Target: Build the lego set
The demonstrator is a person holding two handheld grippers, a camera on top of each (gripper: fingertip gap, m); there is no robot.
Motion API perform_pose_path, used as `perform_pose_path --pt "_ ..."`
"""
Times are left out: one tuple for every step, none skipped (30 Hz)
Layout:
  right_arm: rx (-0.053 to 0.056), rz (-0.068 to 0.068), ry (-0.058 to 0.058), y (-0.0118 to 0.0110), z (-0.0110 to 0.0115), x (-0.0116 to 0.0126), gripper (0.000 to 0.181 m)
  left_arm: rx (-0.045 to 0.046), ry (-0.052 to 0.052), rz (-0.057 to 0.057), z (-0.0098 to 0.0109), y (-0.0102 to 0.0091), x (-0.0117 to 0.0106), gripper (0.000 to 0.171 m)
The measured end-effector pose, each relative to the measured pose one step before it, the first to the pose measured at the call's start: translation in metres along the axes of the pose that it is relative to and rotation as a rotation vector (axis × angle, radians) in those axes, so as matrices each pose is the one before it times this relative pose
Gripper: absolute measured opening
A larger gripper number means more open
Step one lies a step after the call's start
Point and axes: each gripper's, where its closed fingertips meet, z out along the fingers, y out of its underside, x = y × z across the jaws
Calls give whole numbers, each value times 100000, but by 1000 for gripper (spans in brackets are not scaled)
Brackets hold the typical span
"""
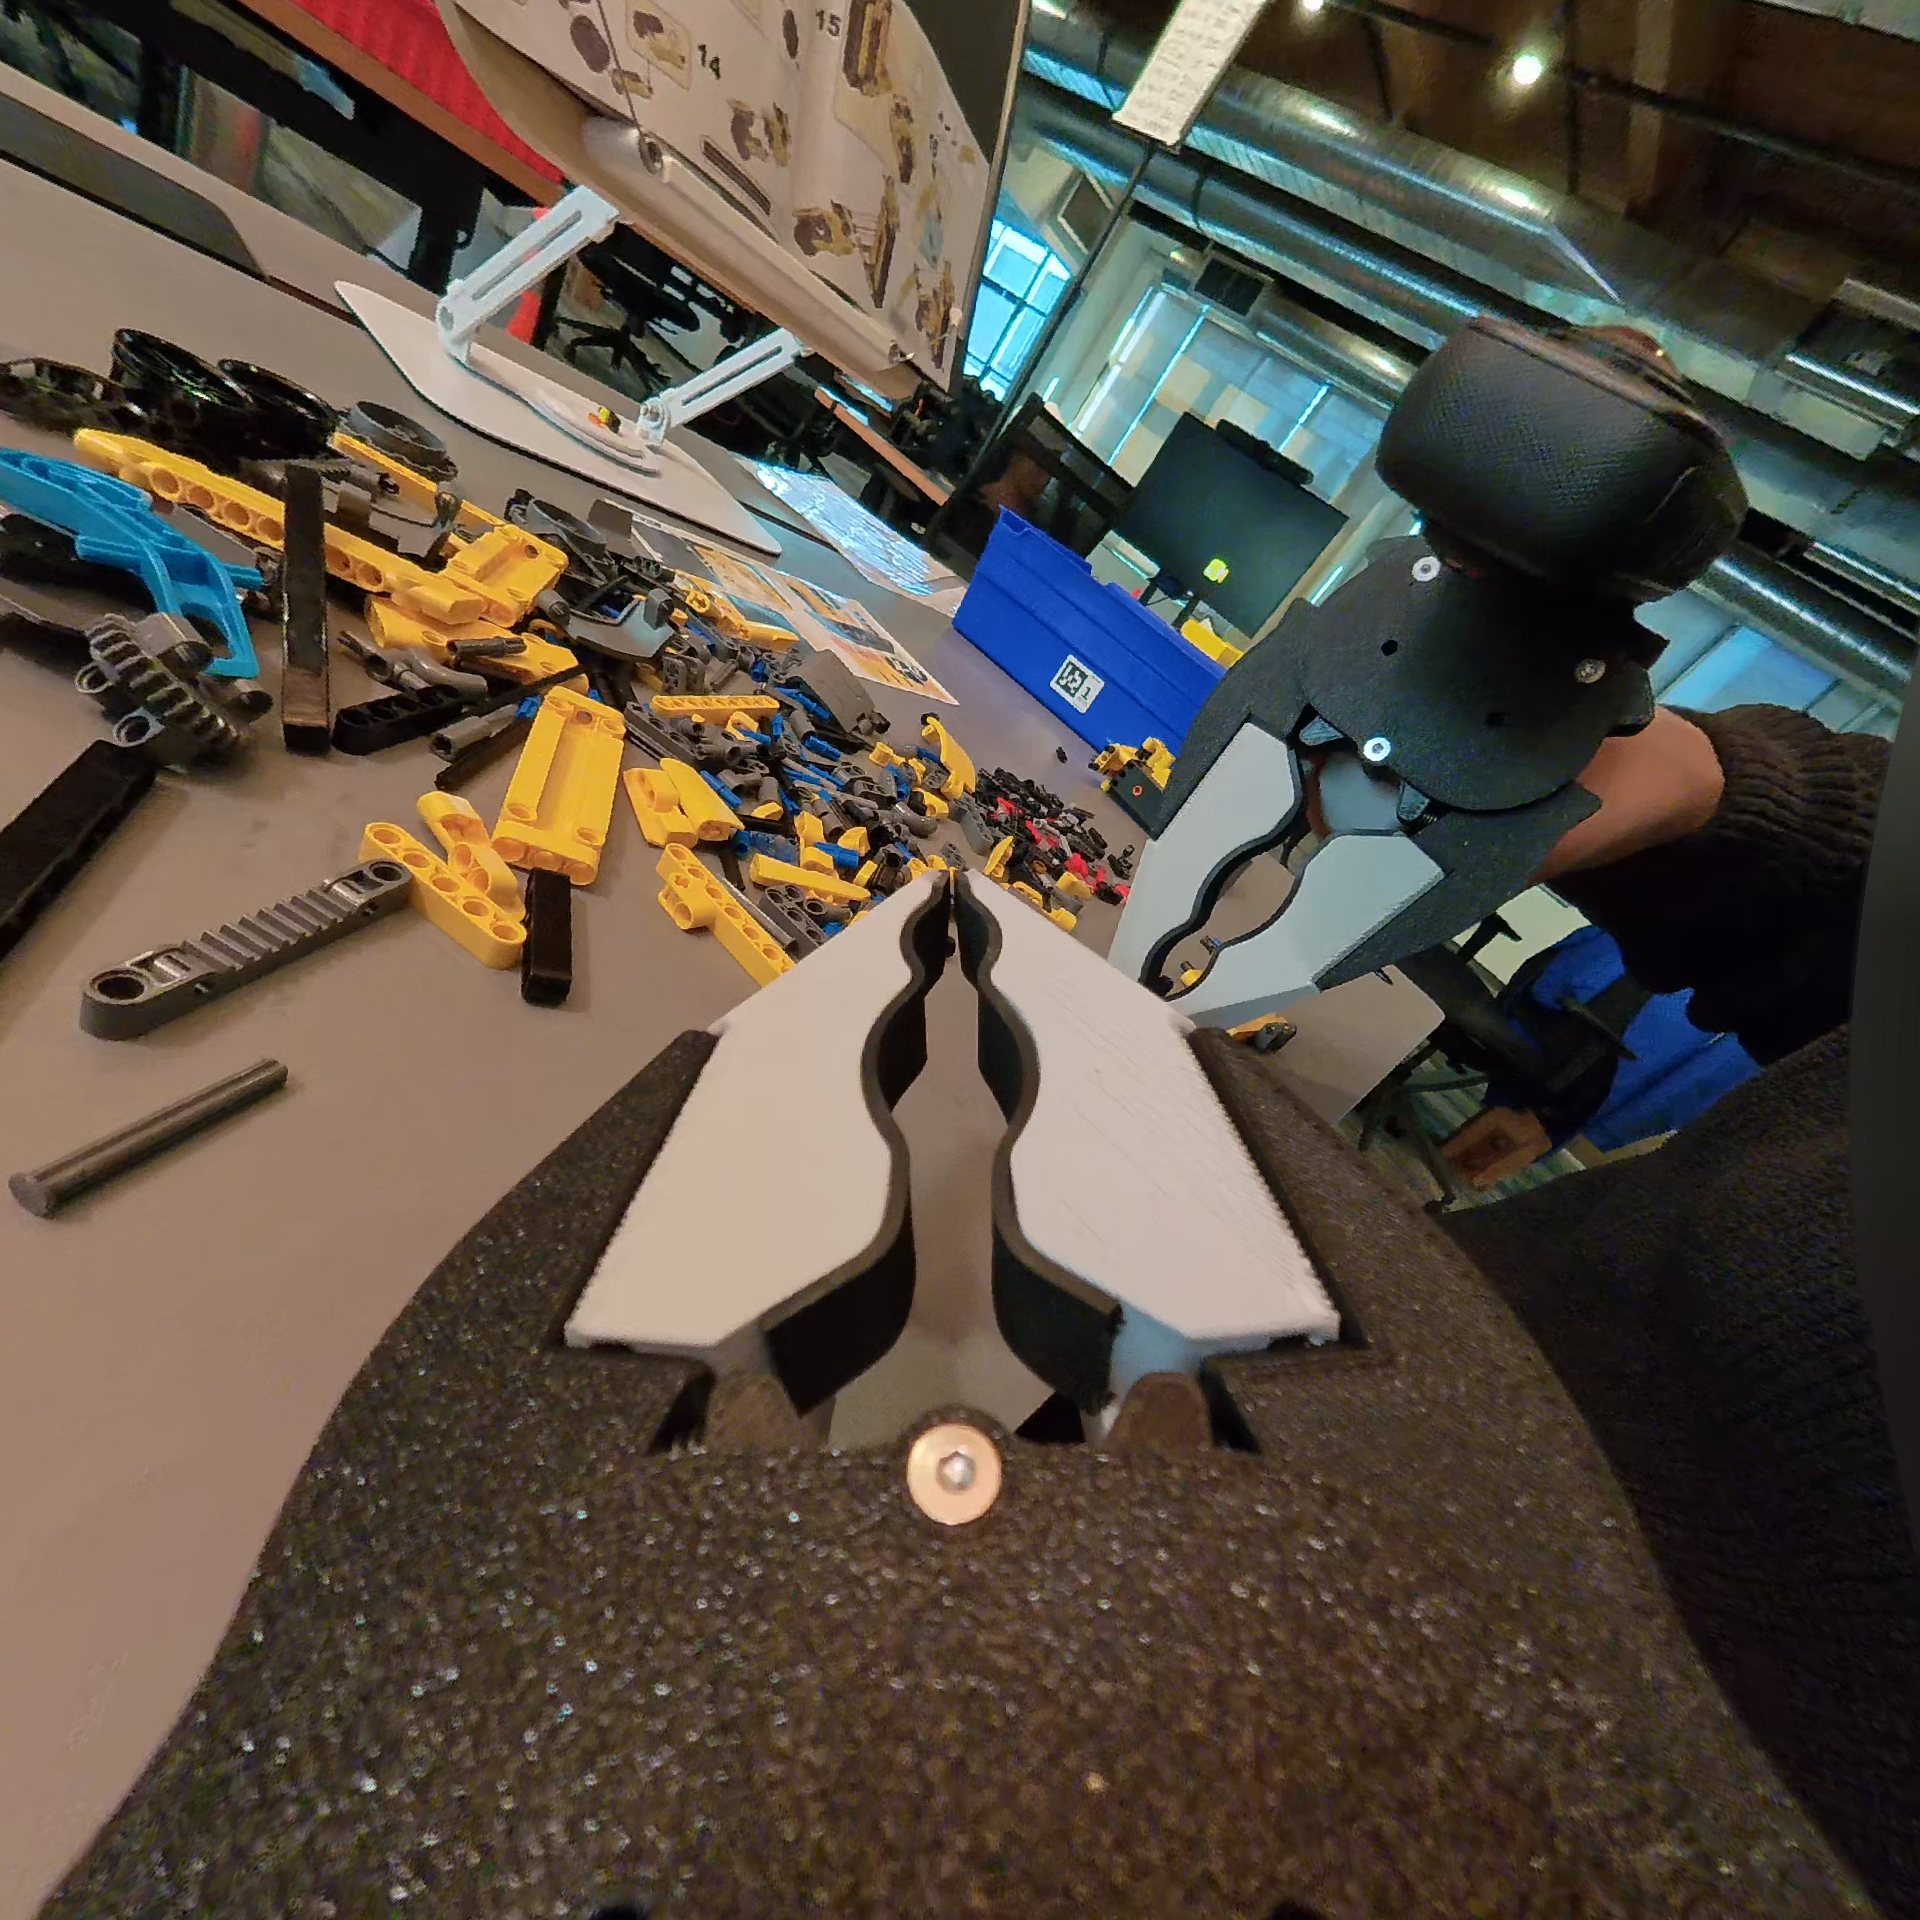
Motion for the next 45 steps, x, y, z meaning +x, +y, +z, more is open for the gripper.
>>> perform_pose_path --pt "109 370 -212 -8 15 -6 4 106 34 7 -23 -28 2 0" --pt "9 258 -150 -8 11 -4 5 99 24 -16 -4 -19 -4 0" --pt "-53 178 -135 14 -5 -24 5 32 15 -30 -8 -4 5 0" --pt "-178 159 -40 35 6 -23 4 3 12 -32 0 3 -10 0" --pt "-342 107 37 54 16 -15 4 -31 15 -25 8 12 -2 0" --pt "-332 68 -6 56 36 -18 5 -53 33 -26 16 7 6 0" --pt "118 177 22 -17 8 5 4 -41 62 -25 7 14 5 0" --pt "154 326 98 -23 10 33 4 -22 21 -15 8 3 4 0" --pt "162 340 -17 -19 -1 23 4 -28 -16 42 8 -5 0 0" --pt "115 305 -89 -4 5 9 4 -23 -67 79 -1 9 -7 0" --pt "22 354 -71 2 -1 1 4 43 -73 47 -7 -14 -8 0" --pt "22 321 -18 3 0 -3 4 70 16 -21 -6 -15 -4 0" --pt "20 246 71 4 0 0 4 43 38 -82 -7 -3 -2 0" --pt "-19 228 129 3 -1 2 4 -5 47 -50 0 9 5 0" --pt "-106 140 188 10 4 -5 5 -5 17 14 10 -8 6 0" --pt "-165 -154 304 14 2 -4 5 3 11 52 1 -3 12 0" --pt "-235 -591 413 5 1 -8 4 -26 23 43 9 0 14 0" --pt "-260 -881 492 -5 1 -5 4 -20 33 5 -1 8 13 0" --pt "-240 -786 457 -1 10 -9 4 0 10 -34 -1 3 -10 0" --pt "-246 -568 330 -18 1 0 4 23 3 -42 2 5 -2 0" --pt "-219 -404 145 -9 1 5 4 30 18 -66 2 -1 -7 0" --pt "-116 -263 -28 -17 7 7 4 40 27 -48 -8 -2 -6 0" --pt "-74 -123 -179 -11 -2 4 4 43 10 13 -6 -9 15 0" --pt "-90 -103 -267 -1 5 12 4 51 -9 75 -6 -18 13 0" --pt "-126 -341 -240 -2 4 -3 4 16 -22 115 -8 -8 17 0" --pt "-168 -470 -116 -3 2 2 4 -5 14 55 0 6 7 0" --pt "-225 -467 -109 -9 0 3 4 4 58 -39 0 -1 11 0" --pt "-260 -868 -45 -10 9 6 4 -6 47 -100 9 12 -6 0" --pt "-250 -1029 12 0 -2 11 4 -18 97 -98 -1 11 15 0" --pt "-232 -671 -82 -1 8 1 4 27 8 -19 2 -4 3 0" --pt "-232 -355 -206 -7 9 -3 4 22 -32 40 -8 3 2 0" --pt "-208 -189 -347 5 8 8 4 -21 -26 29 9 -6 -1 0" --pt "-140 -83 -492 2 1 1 4 -48 -36 2 -3 7 -5 0" --pt "-42 -61 -513 -12 7 11 4 -12 -17 -10 -1 10 -7 0" --pt "76 50 -570 -13 23 9 4 -18 30 -42 -1 11 2 0" --pt "-85 55 -712 27 100 -15 4 -8 59 -48 -1 4 -2 0" --pt "-5 -170 -679 11 138 -56 4 27 -27 -30 -8 -3 -1 0" --pt "-119 -366 -237 3 65 -25 4 66 -70 23 -15 -9 -10 0" --pt "-426 -388 153 39 -5 1 4 42 -81 14 -18 -2 -25 0" --pt "-229 -313 287 16 -1 -7 4 5 -59 -52 -10 2 -18 0" --pt "15 -160 248 10 2 3 4 40 55 -101 -8 -8 -7 0" --pt "94 -172 209 -1 -4 12 4 97 60 -74 -14 -16 -8 0" --pt "188 -300 206 5 -9 12 4 11 6 -26 0 1 -11 0" --pt "305 -270 226 9 -14 18 4 -33 22 -23 -2 21 -6 0" --pt "468 -237 127 7 -16 36 4 16 56 -46 -9 9 -8 0"
